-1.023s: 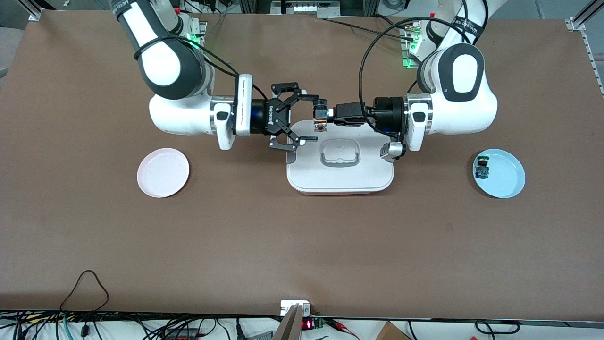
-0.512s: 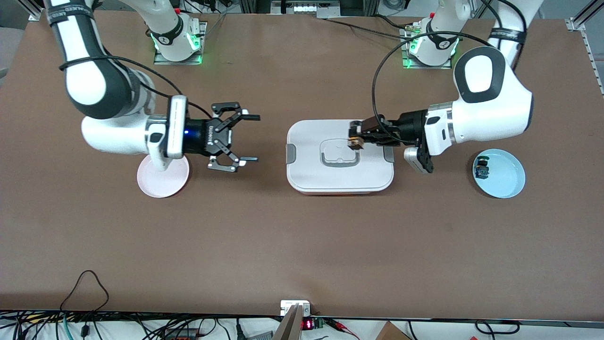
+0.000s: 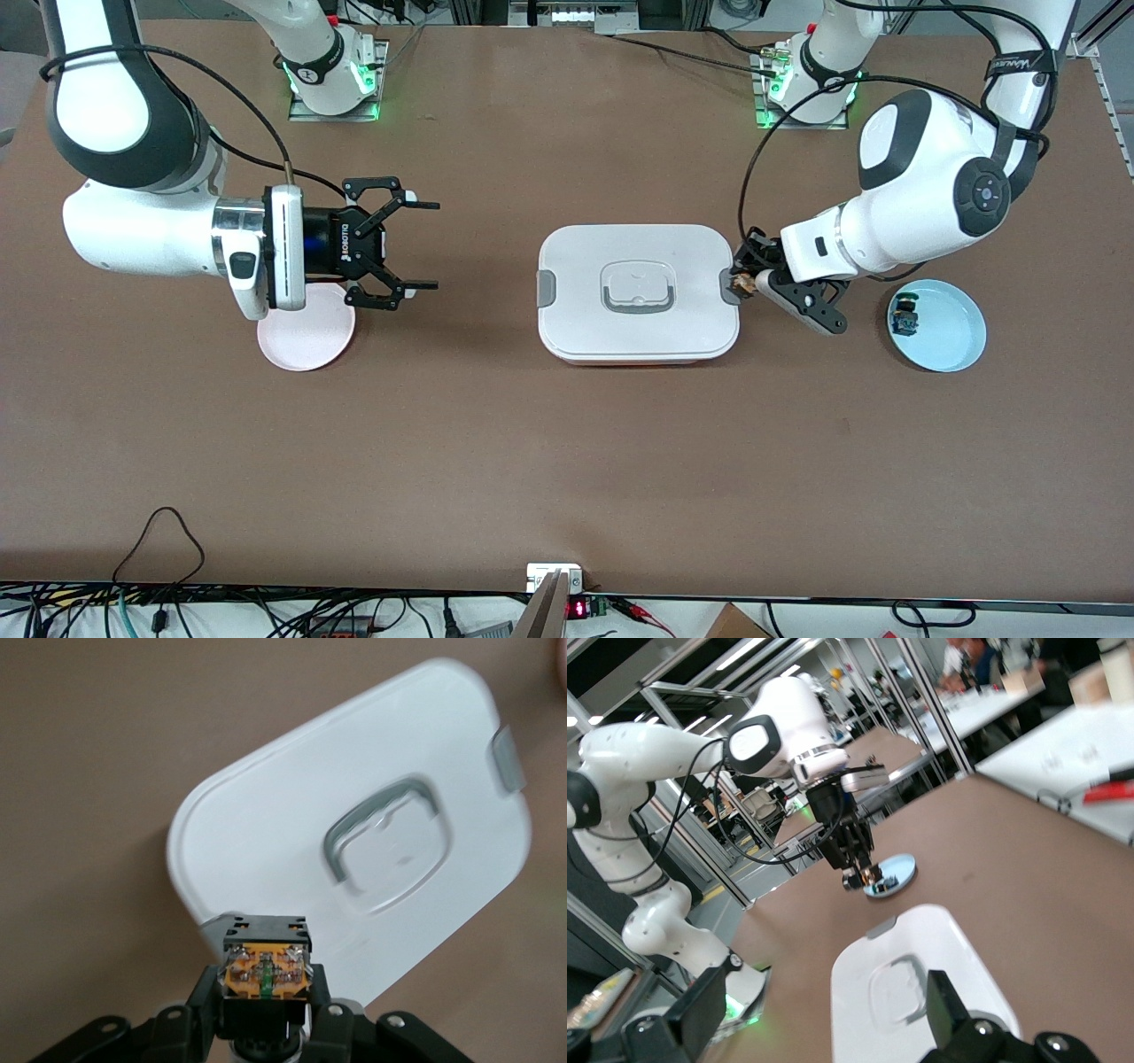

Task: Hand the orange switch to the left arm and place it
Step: 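Carry the switch toward the blue dish while the right gripper withdraws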

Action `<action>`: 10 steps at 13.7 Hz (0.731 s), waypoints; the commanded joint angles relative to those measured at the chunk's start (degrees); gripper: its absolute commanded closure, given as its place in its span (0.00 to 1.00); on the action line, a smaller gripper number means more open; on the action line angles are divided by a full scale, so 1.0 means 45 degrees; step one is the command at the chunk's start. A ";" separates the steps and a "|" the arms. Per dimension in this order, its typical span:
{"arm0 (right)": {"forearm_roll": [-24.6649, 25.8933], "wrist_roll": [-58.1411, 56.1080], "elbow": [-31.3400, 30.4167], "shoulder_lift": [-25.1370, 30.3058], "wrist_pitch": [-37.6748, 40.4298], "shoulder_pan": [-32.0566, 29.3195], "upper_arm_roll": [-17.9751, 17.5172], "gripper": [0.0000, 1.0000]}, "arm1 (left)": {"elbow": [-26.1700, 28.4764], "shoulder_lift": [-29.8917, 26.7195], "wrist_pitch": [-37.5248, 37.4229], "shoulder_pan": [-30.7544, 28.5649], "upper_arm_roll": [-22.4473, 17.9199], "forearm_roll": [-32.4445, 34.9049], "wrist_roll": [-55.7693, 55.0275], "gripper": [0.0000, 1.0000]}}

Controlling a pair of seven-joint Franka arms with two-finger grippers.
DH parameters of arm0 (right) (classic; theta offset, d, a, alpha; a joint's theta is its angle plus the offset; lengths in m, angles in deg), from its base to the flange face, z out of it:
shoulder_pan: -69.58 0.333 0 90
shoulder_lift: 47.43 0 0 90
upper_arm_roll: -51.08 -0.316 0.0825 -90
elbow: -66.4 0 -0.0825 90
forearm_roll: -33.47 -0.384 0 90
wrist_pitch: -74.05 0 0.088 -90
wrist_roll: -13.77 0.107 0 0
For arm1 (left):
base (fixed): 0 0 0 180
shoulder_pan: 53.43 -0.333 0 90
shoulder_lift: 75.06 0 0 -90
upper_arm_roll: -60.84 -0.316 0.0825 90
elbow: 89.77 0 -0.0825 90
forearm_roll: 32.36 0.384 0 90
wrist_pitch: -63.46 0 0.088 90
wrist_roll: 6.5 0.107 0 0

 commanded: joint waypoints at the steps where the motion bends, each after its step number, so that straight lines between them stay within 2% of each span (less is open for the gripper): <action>1: 0.0810 0.2900 -0.0276 0.0365 0.0085 -0.0153 -0.0035 0.00 | -0.0107 -0.0058 -0.1096 -0.0623 0.0058 0.2255 0.1797 0.74; 3: 0.1919 0.4933 -0.0237 0.0346 -0.0013 -0.0308 0.0023 0.00 | 0.0010 0.0058 -0.1157 -0.1189 0.0039 0.3429 0.4234 0.74; 8: 0.6331 1.1103 0.0172 0.0365 -0.0033 -0.0465 0.0102 0.00 | 0.0206 0.0624 -0.1041 -0.3551 0.0058 0.5736 0.9765 0.74; 10: 0.9078 1.3601 0.0271 0.0482 0.0219 -0.0465 0.0102 0.00 | 0.0342 0.0897 -0.0555 -0.4275 0.0058 0.7099 1.0747 0.74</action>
